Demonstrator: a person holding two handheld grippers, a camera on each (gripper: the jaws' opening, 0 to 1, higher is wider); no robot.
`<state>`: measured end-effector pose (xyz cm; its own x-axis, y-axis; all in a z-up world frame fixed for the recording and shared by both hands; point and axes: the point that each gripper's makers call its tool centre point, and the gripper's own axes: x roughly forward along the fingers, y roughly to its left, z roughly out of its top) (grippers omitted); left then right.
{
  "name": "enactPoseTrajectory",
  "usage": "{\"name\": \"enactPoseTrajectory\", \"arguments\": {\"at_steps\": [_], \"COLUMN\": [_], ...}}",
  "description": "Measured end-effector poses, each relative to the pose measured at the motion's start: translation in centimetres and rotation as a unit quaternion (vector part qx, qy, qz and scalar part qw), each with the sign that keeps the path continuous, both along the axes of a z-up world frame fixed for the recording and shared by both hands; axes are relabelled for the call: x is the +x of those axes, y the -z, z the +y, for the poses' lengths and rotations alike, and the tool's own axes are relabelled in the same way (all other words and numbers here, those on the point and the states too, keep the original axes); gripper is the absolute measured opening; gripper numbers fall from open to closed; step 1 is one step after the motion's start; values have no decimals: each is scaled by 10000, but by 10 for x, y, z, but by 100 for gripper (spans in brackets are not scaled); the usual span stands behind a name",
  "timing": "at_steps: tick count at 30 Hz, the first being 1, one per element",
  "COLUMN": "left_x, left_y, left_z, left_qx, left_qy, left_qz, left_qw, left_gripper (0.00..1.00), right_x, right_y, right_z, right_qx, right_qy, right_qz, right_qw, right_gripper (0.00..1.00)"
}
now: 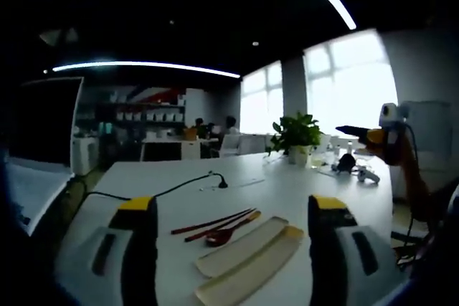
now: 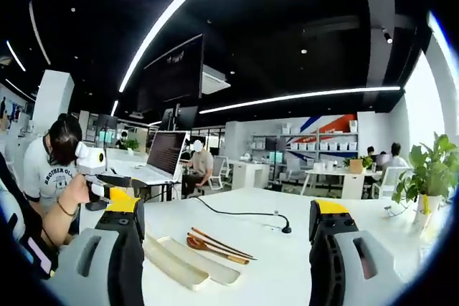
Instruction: Arrange the utensils inside the cutlery case until each visible utensil rests in its matching compartment.
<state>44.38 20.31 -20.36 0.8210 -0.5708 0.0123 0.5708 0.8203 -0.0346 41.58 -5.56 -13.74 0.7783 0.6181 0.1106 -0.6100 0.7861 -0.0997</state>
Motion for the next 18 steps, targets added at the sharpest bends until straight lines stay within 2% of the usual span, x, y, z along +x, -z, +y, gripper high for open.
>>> {"name": "enactPoseTrajectory", "arguments": {"at_steps": [2,4,8,9,10,12,14,18], "left_x": [0,0,1,1,2,1,1,5], "left_y": [2,5,8,9,11,13,17,24], "left_z": [-1,-1,1,1,1,1,2,8], "left_qx": [79,186,253,242,237,304,435,690], "left_qy": [1,-17,-25,-25,-19,13,13,-165], "left_qz": [6,30,81,124,177,217,251,339], "left_qw": [10000,9998,9996,9996,9996,9993,9987,9969], "left_gripper": [92,91,90,90,90,90,90,89], "right_x": [5,6,14,15,15,13,13,21], "right_y": [-1,6,-2,0,-3,-13,-14,-7], "right_z": [5,16,25,31,36,46,52,66], "right_qx": [-49,-295,-360,-476,-515,-274,-160,-326], "right_qy": [-52,-262,-430,-574,-754,-1085,-1255,-1403], "right_qz": [9,204,106,157,69,-72,-1,179], "right_qw": [10000,9990,9984,9971,9958,9937,9920,9894], "right_gripper": [98,97,89,89,89,89,89,87]}}
